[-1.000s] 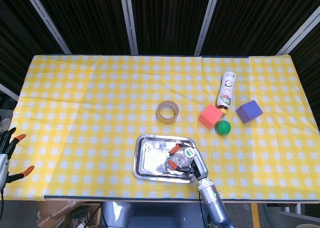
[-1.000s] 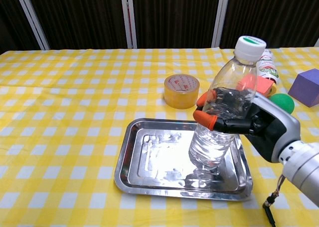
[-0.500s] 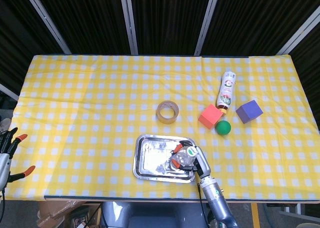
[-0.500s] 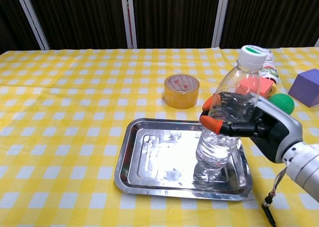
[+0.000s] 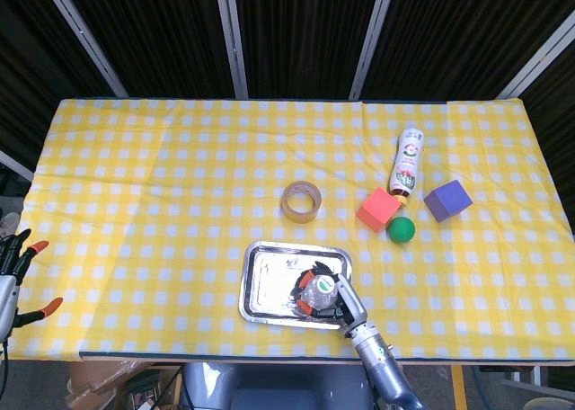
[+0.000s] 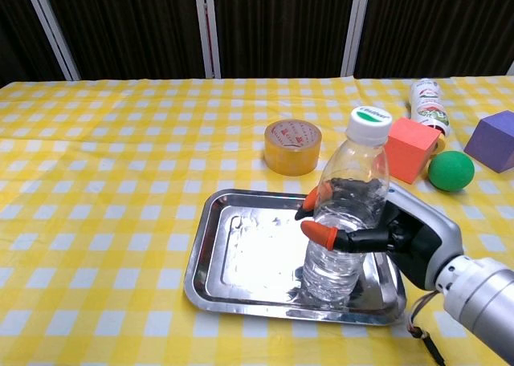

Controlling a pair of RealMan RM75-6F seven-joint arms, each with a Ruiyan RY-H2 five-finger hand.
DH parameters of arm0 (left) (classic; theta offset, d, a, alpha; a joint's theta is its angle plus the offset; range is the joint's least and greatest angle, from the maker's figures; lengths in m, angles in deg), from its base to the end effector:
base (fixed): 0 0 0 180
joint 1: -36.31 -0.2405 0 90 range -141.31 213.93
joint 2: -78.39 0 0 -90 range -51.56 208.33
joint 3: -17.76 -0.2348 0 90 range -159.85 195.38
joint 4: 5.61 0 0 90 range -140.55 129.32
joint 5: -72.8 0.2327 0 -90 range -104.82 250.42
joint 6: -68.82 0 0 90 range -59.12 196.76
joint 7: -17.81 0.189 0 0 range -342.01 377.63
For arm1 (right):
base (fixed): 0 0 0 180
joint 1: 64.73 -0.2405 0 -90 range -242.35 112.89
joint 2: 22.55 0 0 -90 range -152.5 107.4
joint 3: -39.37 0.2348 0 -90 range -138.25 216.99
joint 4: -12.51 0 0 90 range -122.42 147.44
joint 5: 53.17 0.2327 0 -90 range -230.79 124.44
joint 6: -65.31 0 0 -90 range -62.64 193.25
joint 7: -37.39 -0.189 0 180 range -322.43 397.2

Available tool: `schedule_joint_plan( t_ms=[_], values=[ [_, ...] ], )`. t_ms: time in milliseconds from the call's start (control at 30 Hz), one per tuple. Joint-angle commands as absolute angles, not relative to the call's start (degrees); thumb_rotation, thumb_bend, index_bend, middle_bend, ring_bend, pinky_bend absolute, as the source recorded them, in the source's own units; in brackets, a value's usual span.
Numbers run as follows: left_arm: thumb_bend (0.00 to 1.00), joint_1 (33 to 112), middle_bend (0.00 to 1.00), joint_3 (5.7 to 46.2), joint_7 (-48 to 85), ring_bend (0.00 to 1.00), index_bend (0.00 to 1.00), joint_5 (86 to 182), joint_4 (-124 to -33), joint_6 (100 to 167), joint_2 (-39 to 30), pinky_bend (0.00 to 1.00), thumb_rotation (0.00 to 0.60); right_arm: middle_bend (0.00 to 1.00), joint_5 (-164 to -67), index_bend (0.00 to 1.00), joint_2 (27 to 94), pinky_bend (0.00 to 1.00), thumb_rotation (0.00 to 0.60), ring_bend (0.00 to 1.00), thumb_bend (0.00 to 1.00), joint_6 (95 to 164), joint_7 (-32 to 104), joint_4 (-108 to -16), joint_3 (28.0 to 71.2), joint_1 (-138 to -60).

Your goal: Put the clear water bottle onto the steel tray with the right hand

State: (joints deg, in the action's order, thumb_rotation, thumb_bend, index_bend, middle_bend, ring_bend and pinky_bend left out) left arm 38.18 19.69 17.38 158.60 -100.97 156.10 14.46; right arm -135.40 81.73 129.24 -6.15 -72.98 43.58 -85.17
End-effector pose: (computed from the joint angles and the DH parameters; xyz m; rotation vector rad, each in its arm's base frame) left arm -0.2999 0.2062 0.1283 -1.3229 -0.9626 -0.9225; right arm -0.1206 -0.2485 -0.1197 1.0852 -2.2283 1.6214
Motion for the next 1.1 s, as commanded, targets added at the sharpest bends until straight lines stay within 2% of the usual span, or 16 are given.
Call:
schedule_joint_plan(
  t_ms=[33, 167, 667, 933, 1100],
  values=[
    [0.18, 38.2, 0.00, 19.7, 17.4, 0.00, 0.16, 158.6, -101.0, 156.0, 14.4, 0.00, 0.600, 0.14, -135.7, 0.24, 79.8, 0.00, 0.600, 0.06, 0.20, 125.9, -6.8, -73.2, 42.4, -86.6],
    [0.18, 38.3, 0.00, 19.6, 17.7, 0.00, 0.16, 158.7, -101.0, 156.0, 14.3, 0.00, 0.600, 0.08, -136.4, 0.16, 77.5, 0.00, 0.600, 0.02, 0.16, 123.4, -8.3, -74.5, 41.9, -87.8],
    [0.18, 38.3, 0.00, 19.3, 18.6, 0.00, 0.16, 158.9, -101.0, 155.8, 14.0, 0.00, 0.600, 0.03, -138.2, 0.13, 70.2, 0.00, 0.600, 0.00, 0.16, 124.1, -12.6, -77.3, 42.6, -88.6],
    [0.18, 38.5, 0.00, 19.2, 19.3, 0.00, 0.16, 158.9, -101.1, 155.5, 13.7, 0.00, 0.600, 0.03, -140.9, 0.13, 61.7, 0.00, 0.600, 0.00, 0.16, 127.9, -20.7, -77.1, 42.4, -87.3],
    [0.18, 38.5, 0.00, 19.0, 20.0, 0.00, 0.16, 158.9, -101.2, 155.2, 13.4, 0.00, 0.600, 0.03, -145.2, 0.13, 54.2, 0.00, 0.600, 0.00, 0.16, 131.3, -27.1, -77.2, 40.1, -86.0]
  ],
)
